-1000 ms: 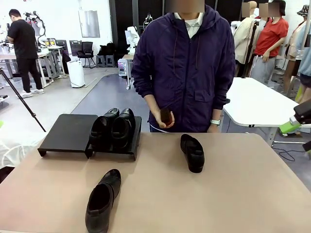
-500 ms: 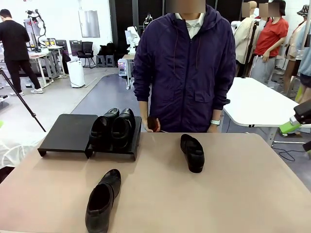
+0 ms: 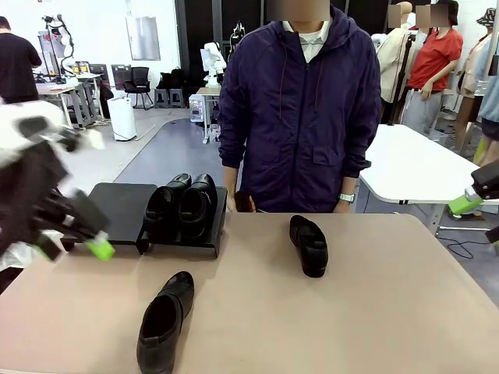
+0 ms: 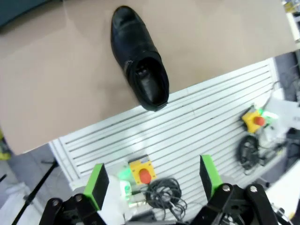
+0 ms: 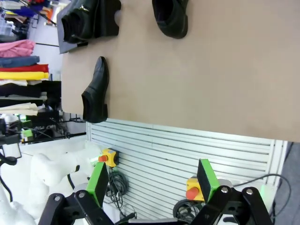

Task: Organize the shoes by placing them on the stand.
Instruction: Place the Shoe from the middle of the table onto the Shoes Stand.

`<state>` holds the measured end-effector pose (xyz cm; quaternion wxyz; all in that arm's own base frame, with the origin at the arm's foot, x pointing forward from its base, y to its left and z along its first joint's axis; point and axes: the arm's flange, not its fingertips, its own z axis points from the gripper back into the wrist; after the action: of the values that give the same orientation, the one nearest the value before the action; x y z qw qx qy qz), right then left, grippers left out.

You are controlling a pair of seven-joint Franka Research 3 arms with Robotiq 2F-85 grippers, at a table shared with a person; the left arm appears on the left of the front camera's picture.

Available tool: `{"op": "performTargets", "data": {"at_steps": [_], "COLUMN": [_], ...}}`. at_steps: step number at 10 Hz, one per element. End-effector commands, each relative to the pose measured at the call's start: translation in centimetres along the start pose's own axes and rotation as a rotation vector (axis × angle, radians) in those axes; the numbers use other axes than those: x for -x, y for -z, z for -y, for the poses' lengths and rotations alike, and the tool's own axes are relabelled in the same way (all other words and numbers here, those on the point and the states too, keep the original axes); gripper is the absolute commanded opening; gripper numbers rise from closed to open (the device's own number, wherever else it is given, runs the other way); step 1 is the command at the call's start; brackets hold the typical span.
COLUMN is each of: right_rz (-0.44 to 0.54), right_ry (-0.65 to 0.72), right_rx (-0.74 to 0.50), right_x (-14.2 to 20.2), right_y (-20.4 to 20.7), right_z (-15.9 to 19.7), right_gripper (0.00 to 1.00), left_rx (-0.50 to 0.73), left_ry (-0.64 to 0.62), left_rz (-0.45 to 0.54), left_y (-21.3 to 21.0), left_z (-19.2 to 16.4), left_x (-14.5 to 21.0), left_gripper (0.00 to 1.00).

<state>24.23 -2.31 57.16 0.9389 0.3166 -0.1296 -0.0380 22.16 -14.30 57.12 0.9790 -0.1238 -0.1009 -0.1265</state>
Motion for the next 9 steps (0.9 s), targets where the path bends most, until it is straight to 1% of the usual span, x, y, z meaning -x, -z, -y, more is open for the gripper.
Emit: {"op": "performTargets", "data": {"at_steps": [1, 2, 3, 4, 5, 7, 8, 9], "right_rz": [-0.001, -0.001, -0.001, -0.001, -0.001, -0.001, -0.001, -0.001], "right_ry": [-0.019, -0.019, -0.019, -0.019, -0.019, -0.019, -0.019, -0.019], "right_rx": [-0.024, -0.024, -0.024, -0.024, -0.024, -0.024, -0.024, -0.024], "right_x": [-0.1, -0.1, -0.1, -0.1, -0.1, -0.1, -0.1, -0.1], "right_y": [-0.1, -0.1, -0.1, -0.1, -0.1, -0.1, -0.1, -0.1], "right_z": [0.0, 0.0, 0.0, 0.0, 0.0, 0.0, 0.0, 0.0], "right_gripper": [1.00, 1.00, 1.00, 1.00, 1.00, 1.00, 1.00, 1.00], "left_rx": [-0.088, -0.101, -0.058, -0.075, -0.059, -0.032, -0.023, -0.042], "left_ry": [-0.038, -0.036, -0.006, -0.005, -0.013, -0.053, -0.061, -0.078], "left_rz": [-0.005, 0.001, -0.031, -0.029, -0.028, -0.008, -0.023, -0.010], "left_y": [3.2, 5.8, 8.9, 11.6, 14.3, 18.4, 20.2, 21.5], "left_z": [2.1, 3.6, 5.4, 6.7, 7.6, 7.8, 8.0, 7.7], "left_x": [-2.6, -3.0, -3.3, -3.4, -3.2, -3.1, -3.0, -2.8], "left_gripper": [1.00, 1.00, 1.00, 1.00, 1.00, 1.00, 1.00, 1.00]}}
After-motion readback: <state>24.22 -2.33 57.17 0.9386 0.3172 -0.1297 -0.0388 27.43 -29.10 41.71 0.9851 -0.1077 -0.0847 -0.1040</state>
